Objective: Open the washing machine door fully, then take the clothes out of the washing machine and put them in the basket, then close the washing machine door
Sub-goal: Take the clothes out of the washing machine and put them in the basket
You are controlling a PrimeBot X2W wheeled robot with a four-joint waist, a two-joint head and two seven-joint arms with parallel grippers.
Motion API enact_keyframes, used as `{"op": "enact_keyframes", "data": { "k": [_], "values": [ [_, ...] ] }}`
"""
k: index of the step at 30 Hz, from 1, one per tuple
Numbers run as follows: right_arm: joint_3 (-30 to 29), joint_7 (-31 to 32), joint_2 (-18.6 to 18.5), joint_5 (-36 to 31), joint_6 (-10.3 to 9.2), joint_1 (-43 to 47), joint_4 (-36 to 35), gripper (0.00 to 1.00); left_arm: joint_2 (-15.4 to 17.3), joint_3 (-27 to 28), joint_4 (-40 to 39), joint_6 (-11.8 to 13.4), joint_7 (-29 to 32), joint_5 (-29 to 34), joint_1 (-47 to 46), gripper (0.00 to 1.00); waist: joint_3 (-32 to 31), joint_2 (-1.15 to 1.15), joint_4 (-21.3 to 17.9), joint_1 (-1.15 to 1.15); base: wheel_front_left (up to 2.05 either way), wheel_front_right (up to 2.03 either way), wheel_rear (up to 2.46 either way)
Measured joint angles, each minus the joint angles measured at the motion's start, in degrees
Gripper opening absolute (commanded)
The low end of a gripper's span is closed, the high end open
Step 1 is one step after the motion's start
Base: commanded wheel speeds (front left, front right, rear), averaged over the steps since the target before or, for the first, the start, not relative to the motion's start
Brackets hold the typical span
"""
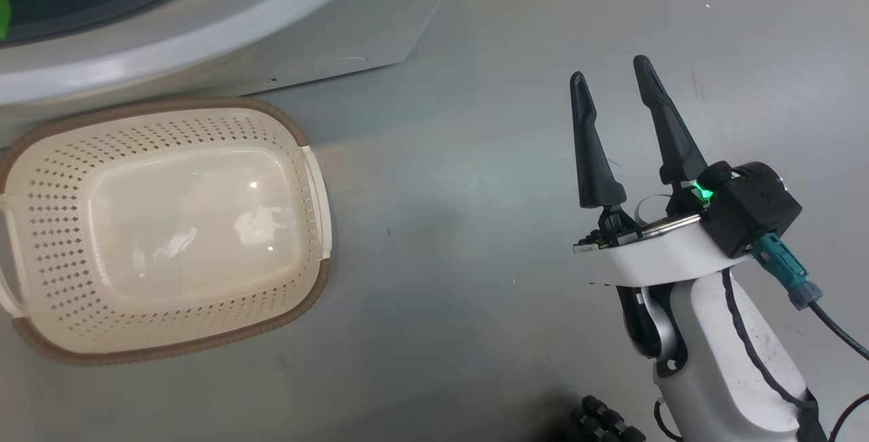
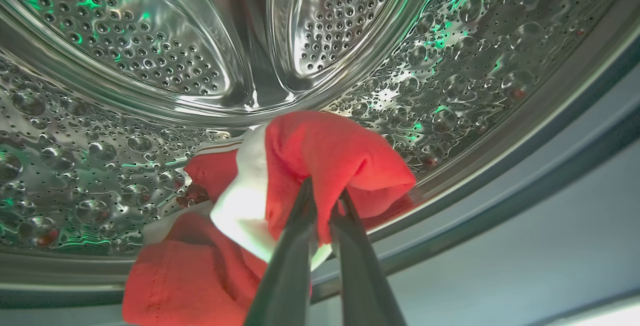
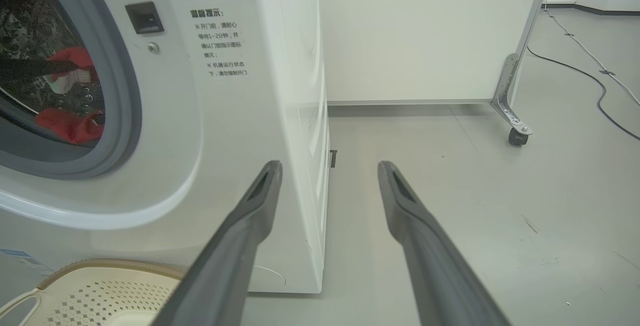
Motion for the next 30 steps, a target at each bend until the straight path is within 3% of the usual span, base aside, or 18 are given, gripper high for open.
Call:
{"op": "enact_keyframes", "data": {
  "k": [14, 30],
  "values": [
    [-1.64, 0.00, -0.05, -2.41, 0.77, 2.82, 2.83, 1.00, -4.59, 0.19, -2.26, 0.10, -14.59, 1.56, 11.86, 0.00, -6.27, 0.00, 3.49, 0.00, 0.00, 0.00, 0.00],
    [-3.41, 0.00, -0.07, -3.46, 2.08, 7.72, 4.17, 1.00, -9.40, 1.25, -8.86, 3.22, -29.10, 3.33, 22.57, 0.00, -15.08, 0.00, 7.67, 0.00, 0.00, 0.00, 0.00]
  ]
}}
